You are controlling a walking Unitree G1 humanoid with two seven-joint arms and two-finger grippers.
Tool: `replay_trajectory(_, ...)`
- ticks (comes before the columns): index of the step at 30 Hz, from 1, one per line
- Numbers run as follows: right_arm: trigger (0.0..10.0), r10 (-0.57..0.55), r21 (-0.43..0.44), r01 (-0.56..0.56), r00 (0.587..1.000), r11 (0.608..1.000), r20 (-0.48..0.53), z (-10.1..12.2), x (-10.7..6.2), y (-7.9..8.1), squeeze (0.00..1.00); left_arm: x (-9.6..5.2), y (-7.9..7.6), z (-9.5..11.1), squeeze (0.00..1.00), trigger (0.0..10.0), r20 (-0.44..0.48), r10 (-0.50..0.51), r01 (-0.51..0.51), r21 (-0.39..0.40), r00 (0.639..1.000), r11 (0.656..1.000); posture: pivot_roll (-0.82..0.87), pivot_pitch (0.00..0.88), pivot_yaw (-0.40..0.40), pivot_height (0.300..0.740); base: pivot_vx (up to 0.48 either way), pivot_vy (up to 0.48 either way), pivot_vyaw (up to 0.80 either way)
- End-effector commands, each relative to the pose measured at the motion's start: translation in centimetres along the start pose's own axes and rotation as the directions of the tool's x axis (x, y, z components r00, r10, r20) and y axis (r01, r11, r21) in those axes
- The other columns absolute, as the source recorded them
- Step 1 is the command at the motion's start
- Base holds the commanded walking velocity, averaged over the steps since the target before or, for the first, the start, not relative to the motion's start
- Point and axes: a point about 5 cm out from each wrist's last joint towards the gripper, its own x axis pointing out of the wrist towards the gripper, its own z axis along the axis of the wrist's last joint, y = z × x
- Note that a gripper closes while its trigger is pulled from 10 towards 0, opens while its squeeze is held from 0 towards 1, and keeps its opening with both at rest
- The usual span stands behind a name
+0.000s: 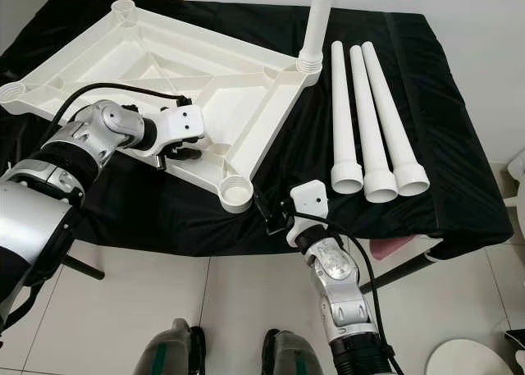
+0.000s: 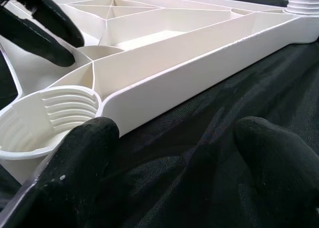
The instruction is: Building children table
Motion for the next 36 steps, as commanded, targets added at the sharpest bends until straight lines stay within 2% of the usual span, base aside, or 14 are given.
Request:
replay_trajectory(1,10.0,0.031,0.01,-0.031,0.999,0.999,-0.02,-0.4,0.0,0.7,0.0,1.2,-1.9,-1.7,0.0,0.0,-0.07,-0.056,0.053,-0.035,0.996,0.998,-0.04,0.109,0.047,0.74,0.0,0.0,0.0)
replay_trajectory(9,10.0,0.027,0.008,-0.027,0.999,1.0,-0.019,-0.4,0.0,0.8,0.0,1.3,-2.1,-1.5,0.0,0.0,-0.081,-0.095,0.093,-0.021,0.992,0.995,-0.05,0.107,0.053,0.74,0.0,0.0,0.0)
replay_trajectory(18,10.0,0.026,0.009,-0.025,1.0,1.0,-0.017,-0.4,0.1,0.8,0.0,1.4,-1.7,-0.7,0.0,0.0,-0.052,-0.075,0.074,-0.022,0.996,0.997,-0.04,0.116,0.056,0.74,0.0,0.0,0.0)
replay_trajectory(19,10.0,0.025,0.009,-0.025,1.0,1.0,-0.017,-0.4,0.1,0.8,0.0,1.5,-1.6,-0.6,0.0,10.0,-0.047,-0.064,0.063,-0.03,0.997,0.998,-0.04,0.115,0.056,0.74,0.0,0.0,0.0)
replay_trajectory(20,10.0,0.025,0.009,-0.025,1.0,1.0,-0.017,-0.4,0.1,0.8,0.0,1.5,-1.6,-0.6,0.0,10.0,-0.047,-0.064,0.063,-0.03,0.997,0.998,-0.04,0.115,0.056,0.74,0.0,0.0,0.0)
replay_trajectory(21,10.0,0.025,0.009,-0.025,1.0,1.0,-0.017,-0.4,0.1,0.8,0.0,1.5,-1.6,-0.5,1.0,10.0,-0.041,-0.062,0.06,-0.041,0.997,0.997,-0.04,0.117,0.056,0.74,0.0,0.0,0.0)
replay_trajectory(27,10.0,0.023,0.009,-0.023,1.0,1.0,-0.016,-0.4,0.2,0.8,0.0,1.4,-1.4,-0.1,1.0,10.0,-0.024,-0.066,0.065,-0.032,0.998,0.997,-0.04,0.118,0.056,0.74,0.0,0.0,0.0)
replay_trajectory(28,10.0,0.023,0.009,-0.023,1.0,1.0,-0.016,-0.4,0.2,0.8,0.0,1.4,-1.4,-0.2,0.0,10.0,-0.033,-0.058,0.058,-0.022,0.998,0.998,-0.04,0.118,0.057,0.74,0.0,0.0,0.0)
replay_trajectory(32,10.0,0.023,0.008,-0.023,1.0,1.0,-0.014,-0.4,0.2,0.8,0.0,1.5,-1.5,-0.3,0.0,10.0,-0.049,-0.048,0.047,-0.011,0.998,0.999,-0.04,0.118,0.058,0.74,0.0,0.0,0.0)
replay_trajectory(36,10.0,0.021,0.007,-0.02,1.0,1.0,-0.013,-0.3,0.2,0.8,0.0,1.7,-1.5,-0.4,0.0,10.0,-0.059,-0.026,0.024,-0.037,0.998,0.999,-0.04,0.118,0.06,0.74,0.0,0.0,0.0)
